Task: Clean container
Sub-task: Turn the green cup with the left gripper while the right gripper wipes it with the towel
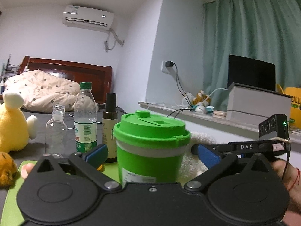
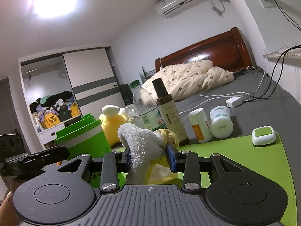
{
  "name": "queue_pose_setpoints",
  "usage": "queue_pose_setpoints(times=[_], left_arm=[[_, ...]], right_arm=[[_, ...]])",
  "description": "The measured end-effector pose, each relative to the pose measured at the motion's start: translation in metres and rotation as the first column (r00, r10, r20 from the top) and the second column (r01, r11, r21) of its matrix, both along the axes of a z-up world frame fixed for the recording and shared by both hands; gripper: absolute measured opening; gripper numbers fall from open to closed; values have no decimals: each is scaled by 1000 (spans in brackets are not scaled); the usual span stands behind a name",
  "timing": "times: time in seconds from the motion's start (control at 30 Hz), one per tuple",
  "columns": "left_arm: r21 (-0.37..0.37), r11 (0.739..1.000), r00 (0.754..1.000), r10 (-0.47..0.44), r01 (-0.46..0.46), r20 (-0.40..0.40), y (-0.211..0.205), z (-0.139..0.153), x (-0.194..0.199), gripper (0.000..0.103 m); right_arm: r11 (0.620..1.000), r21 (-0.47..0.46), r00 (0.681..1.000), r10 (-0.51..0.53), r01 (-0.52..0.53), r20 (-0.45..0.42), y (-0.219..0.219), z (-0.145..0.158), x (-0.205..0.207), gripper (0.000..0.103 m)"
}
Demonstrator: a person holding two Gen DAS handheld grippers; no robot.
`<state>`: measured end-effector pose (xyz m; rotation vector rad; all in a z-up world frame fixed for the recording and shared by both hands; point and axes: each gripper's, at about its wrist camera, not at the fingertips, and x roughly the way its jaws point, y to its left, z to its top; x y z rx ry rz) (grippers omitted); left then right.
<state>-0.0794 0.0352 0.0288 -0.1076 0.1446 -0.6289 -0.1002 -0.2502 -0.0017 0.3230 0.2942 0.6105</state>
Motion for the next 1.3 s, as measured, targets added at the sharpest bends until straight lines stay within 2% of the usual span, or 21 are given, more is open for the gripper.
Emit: queue_pose_setpoints(times=[0.13, 0.23, 0.47, 0.57, 0.67, 0.73, 0.8, 0.83, 1.03, 1.2, 1.3], left_arm=[[-42, 981, 982, 189, -190, -28, -17, -1, -9, 103], [-27, 960, 959, 279, -280, -42, -35, -3, -11, 103], [30, 902, 902, 429, -430, 40, -80, -1, -20, 103], [21, 864, 864, 500, -502, 64, -88, 0, -23, 103], [1, 845, 844, 533, -534, 58, -89, 2, -24, 102], [-13, 846, 845, 533, -533, 47, -88, 3, -23, 99], [-23, 849, 848, 528, -528, 37, -86, 3, -23, 88], [-24, 854, 853, 521, -521, 33, -85, 2, -22, 86], [-5, 880, 879, 474, -475, 50, -82, 0, -23, 85], [50, 921, 919, 381, -387, 97, -77, -1, -22, 85], [99, 912, 914, 385, -398, 133, -78, -2, -22, 82]], right_arm=[[1000, -1, 1000, 0, 0, 0, -1, 1, -1, 37], [1000, -2, 1000, 3, -3, -2, 0, 1, -1, 37], [1000, 2, 1000, 8, -8, -8, -2, 1, 0, 37], [1000, 2, 1000, 6, -6, -12, -4, 1, -1, 37], [1000, 2, 1000, 6, -6, -16, -6, 2, -2, 37], [1000, 3, 1000, 8, -8, -17, -7, 2, -3, 37], [1000, 3, 1000, 8, -8, -17, -8, 3, -5, 37], [1000, 3, 1000, 8, -8, -17, -8, 3, -5, 37], [1000, 3, 1000, 7, -7, -17, -8, 5, -8, 37], [1000, 0, 1000, 10, -10, -16, -7, 5, -10, 37], [1000, 0, 1000, 10, -10, -16, -7, 5, -10, 37]])
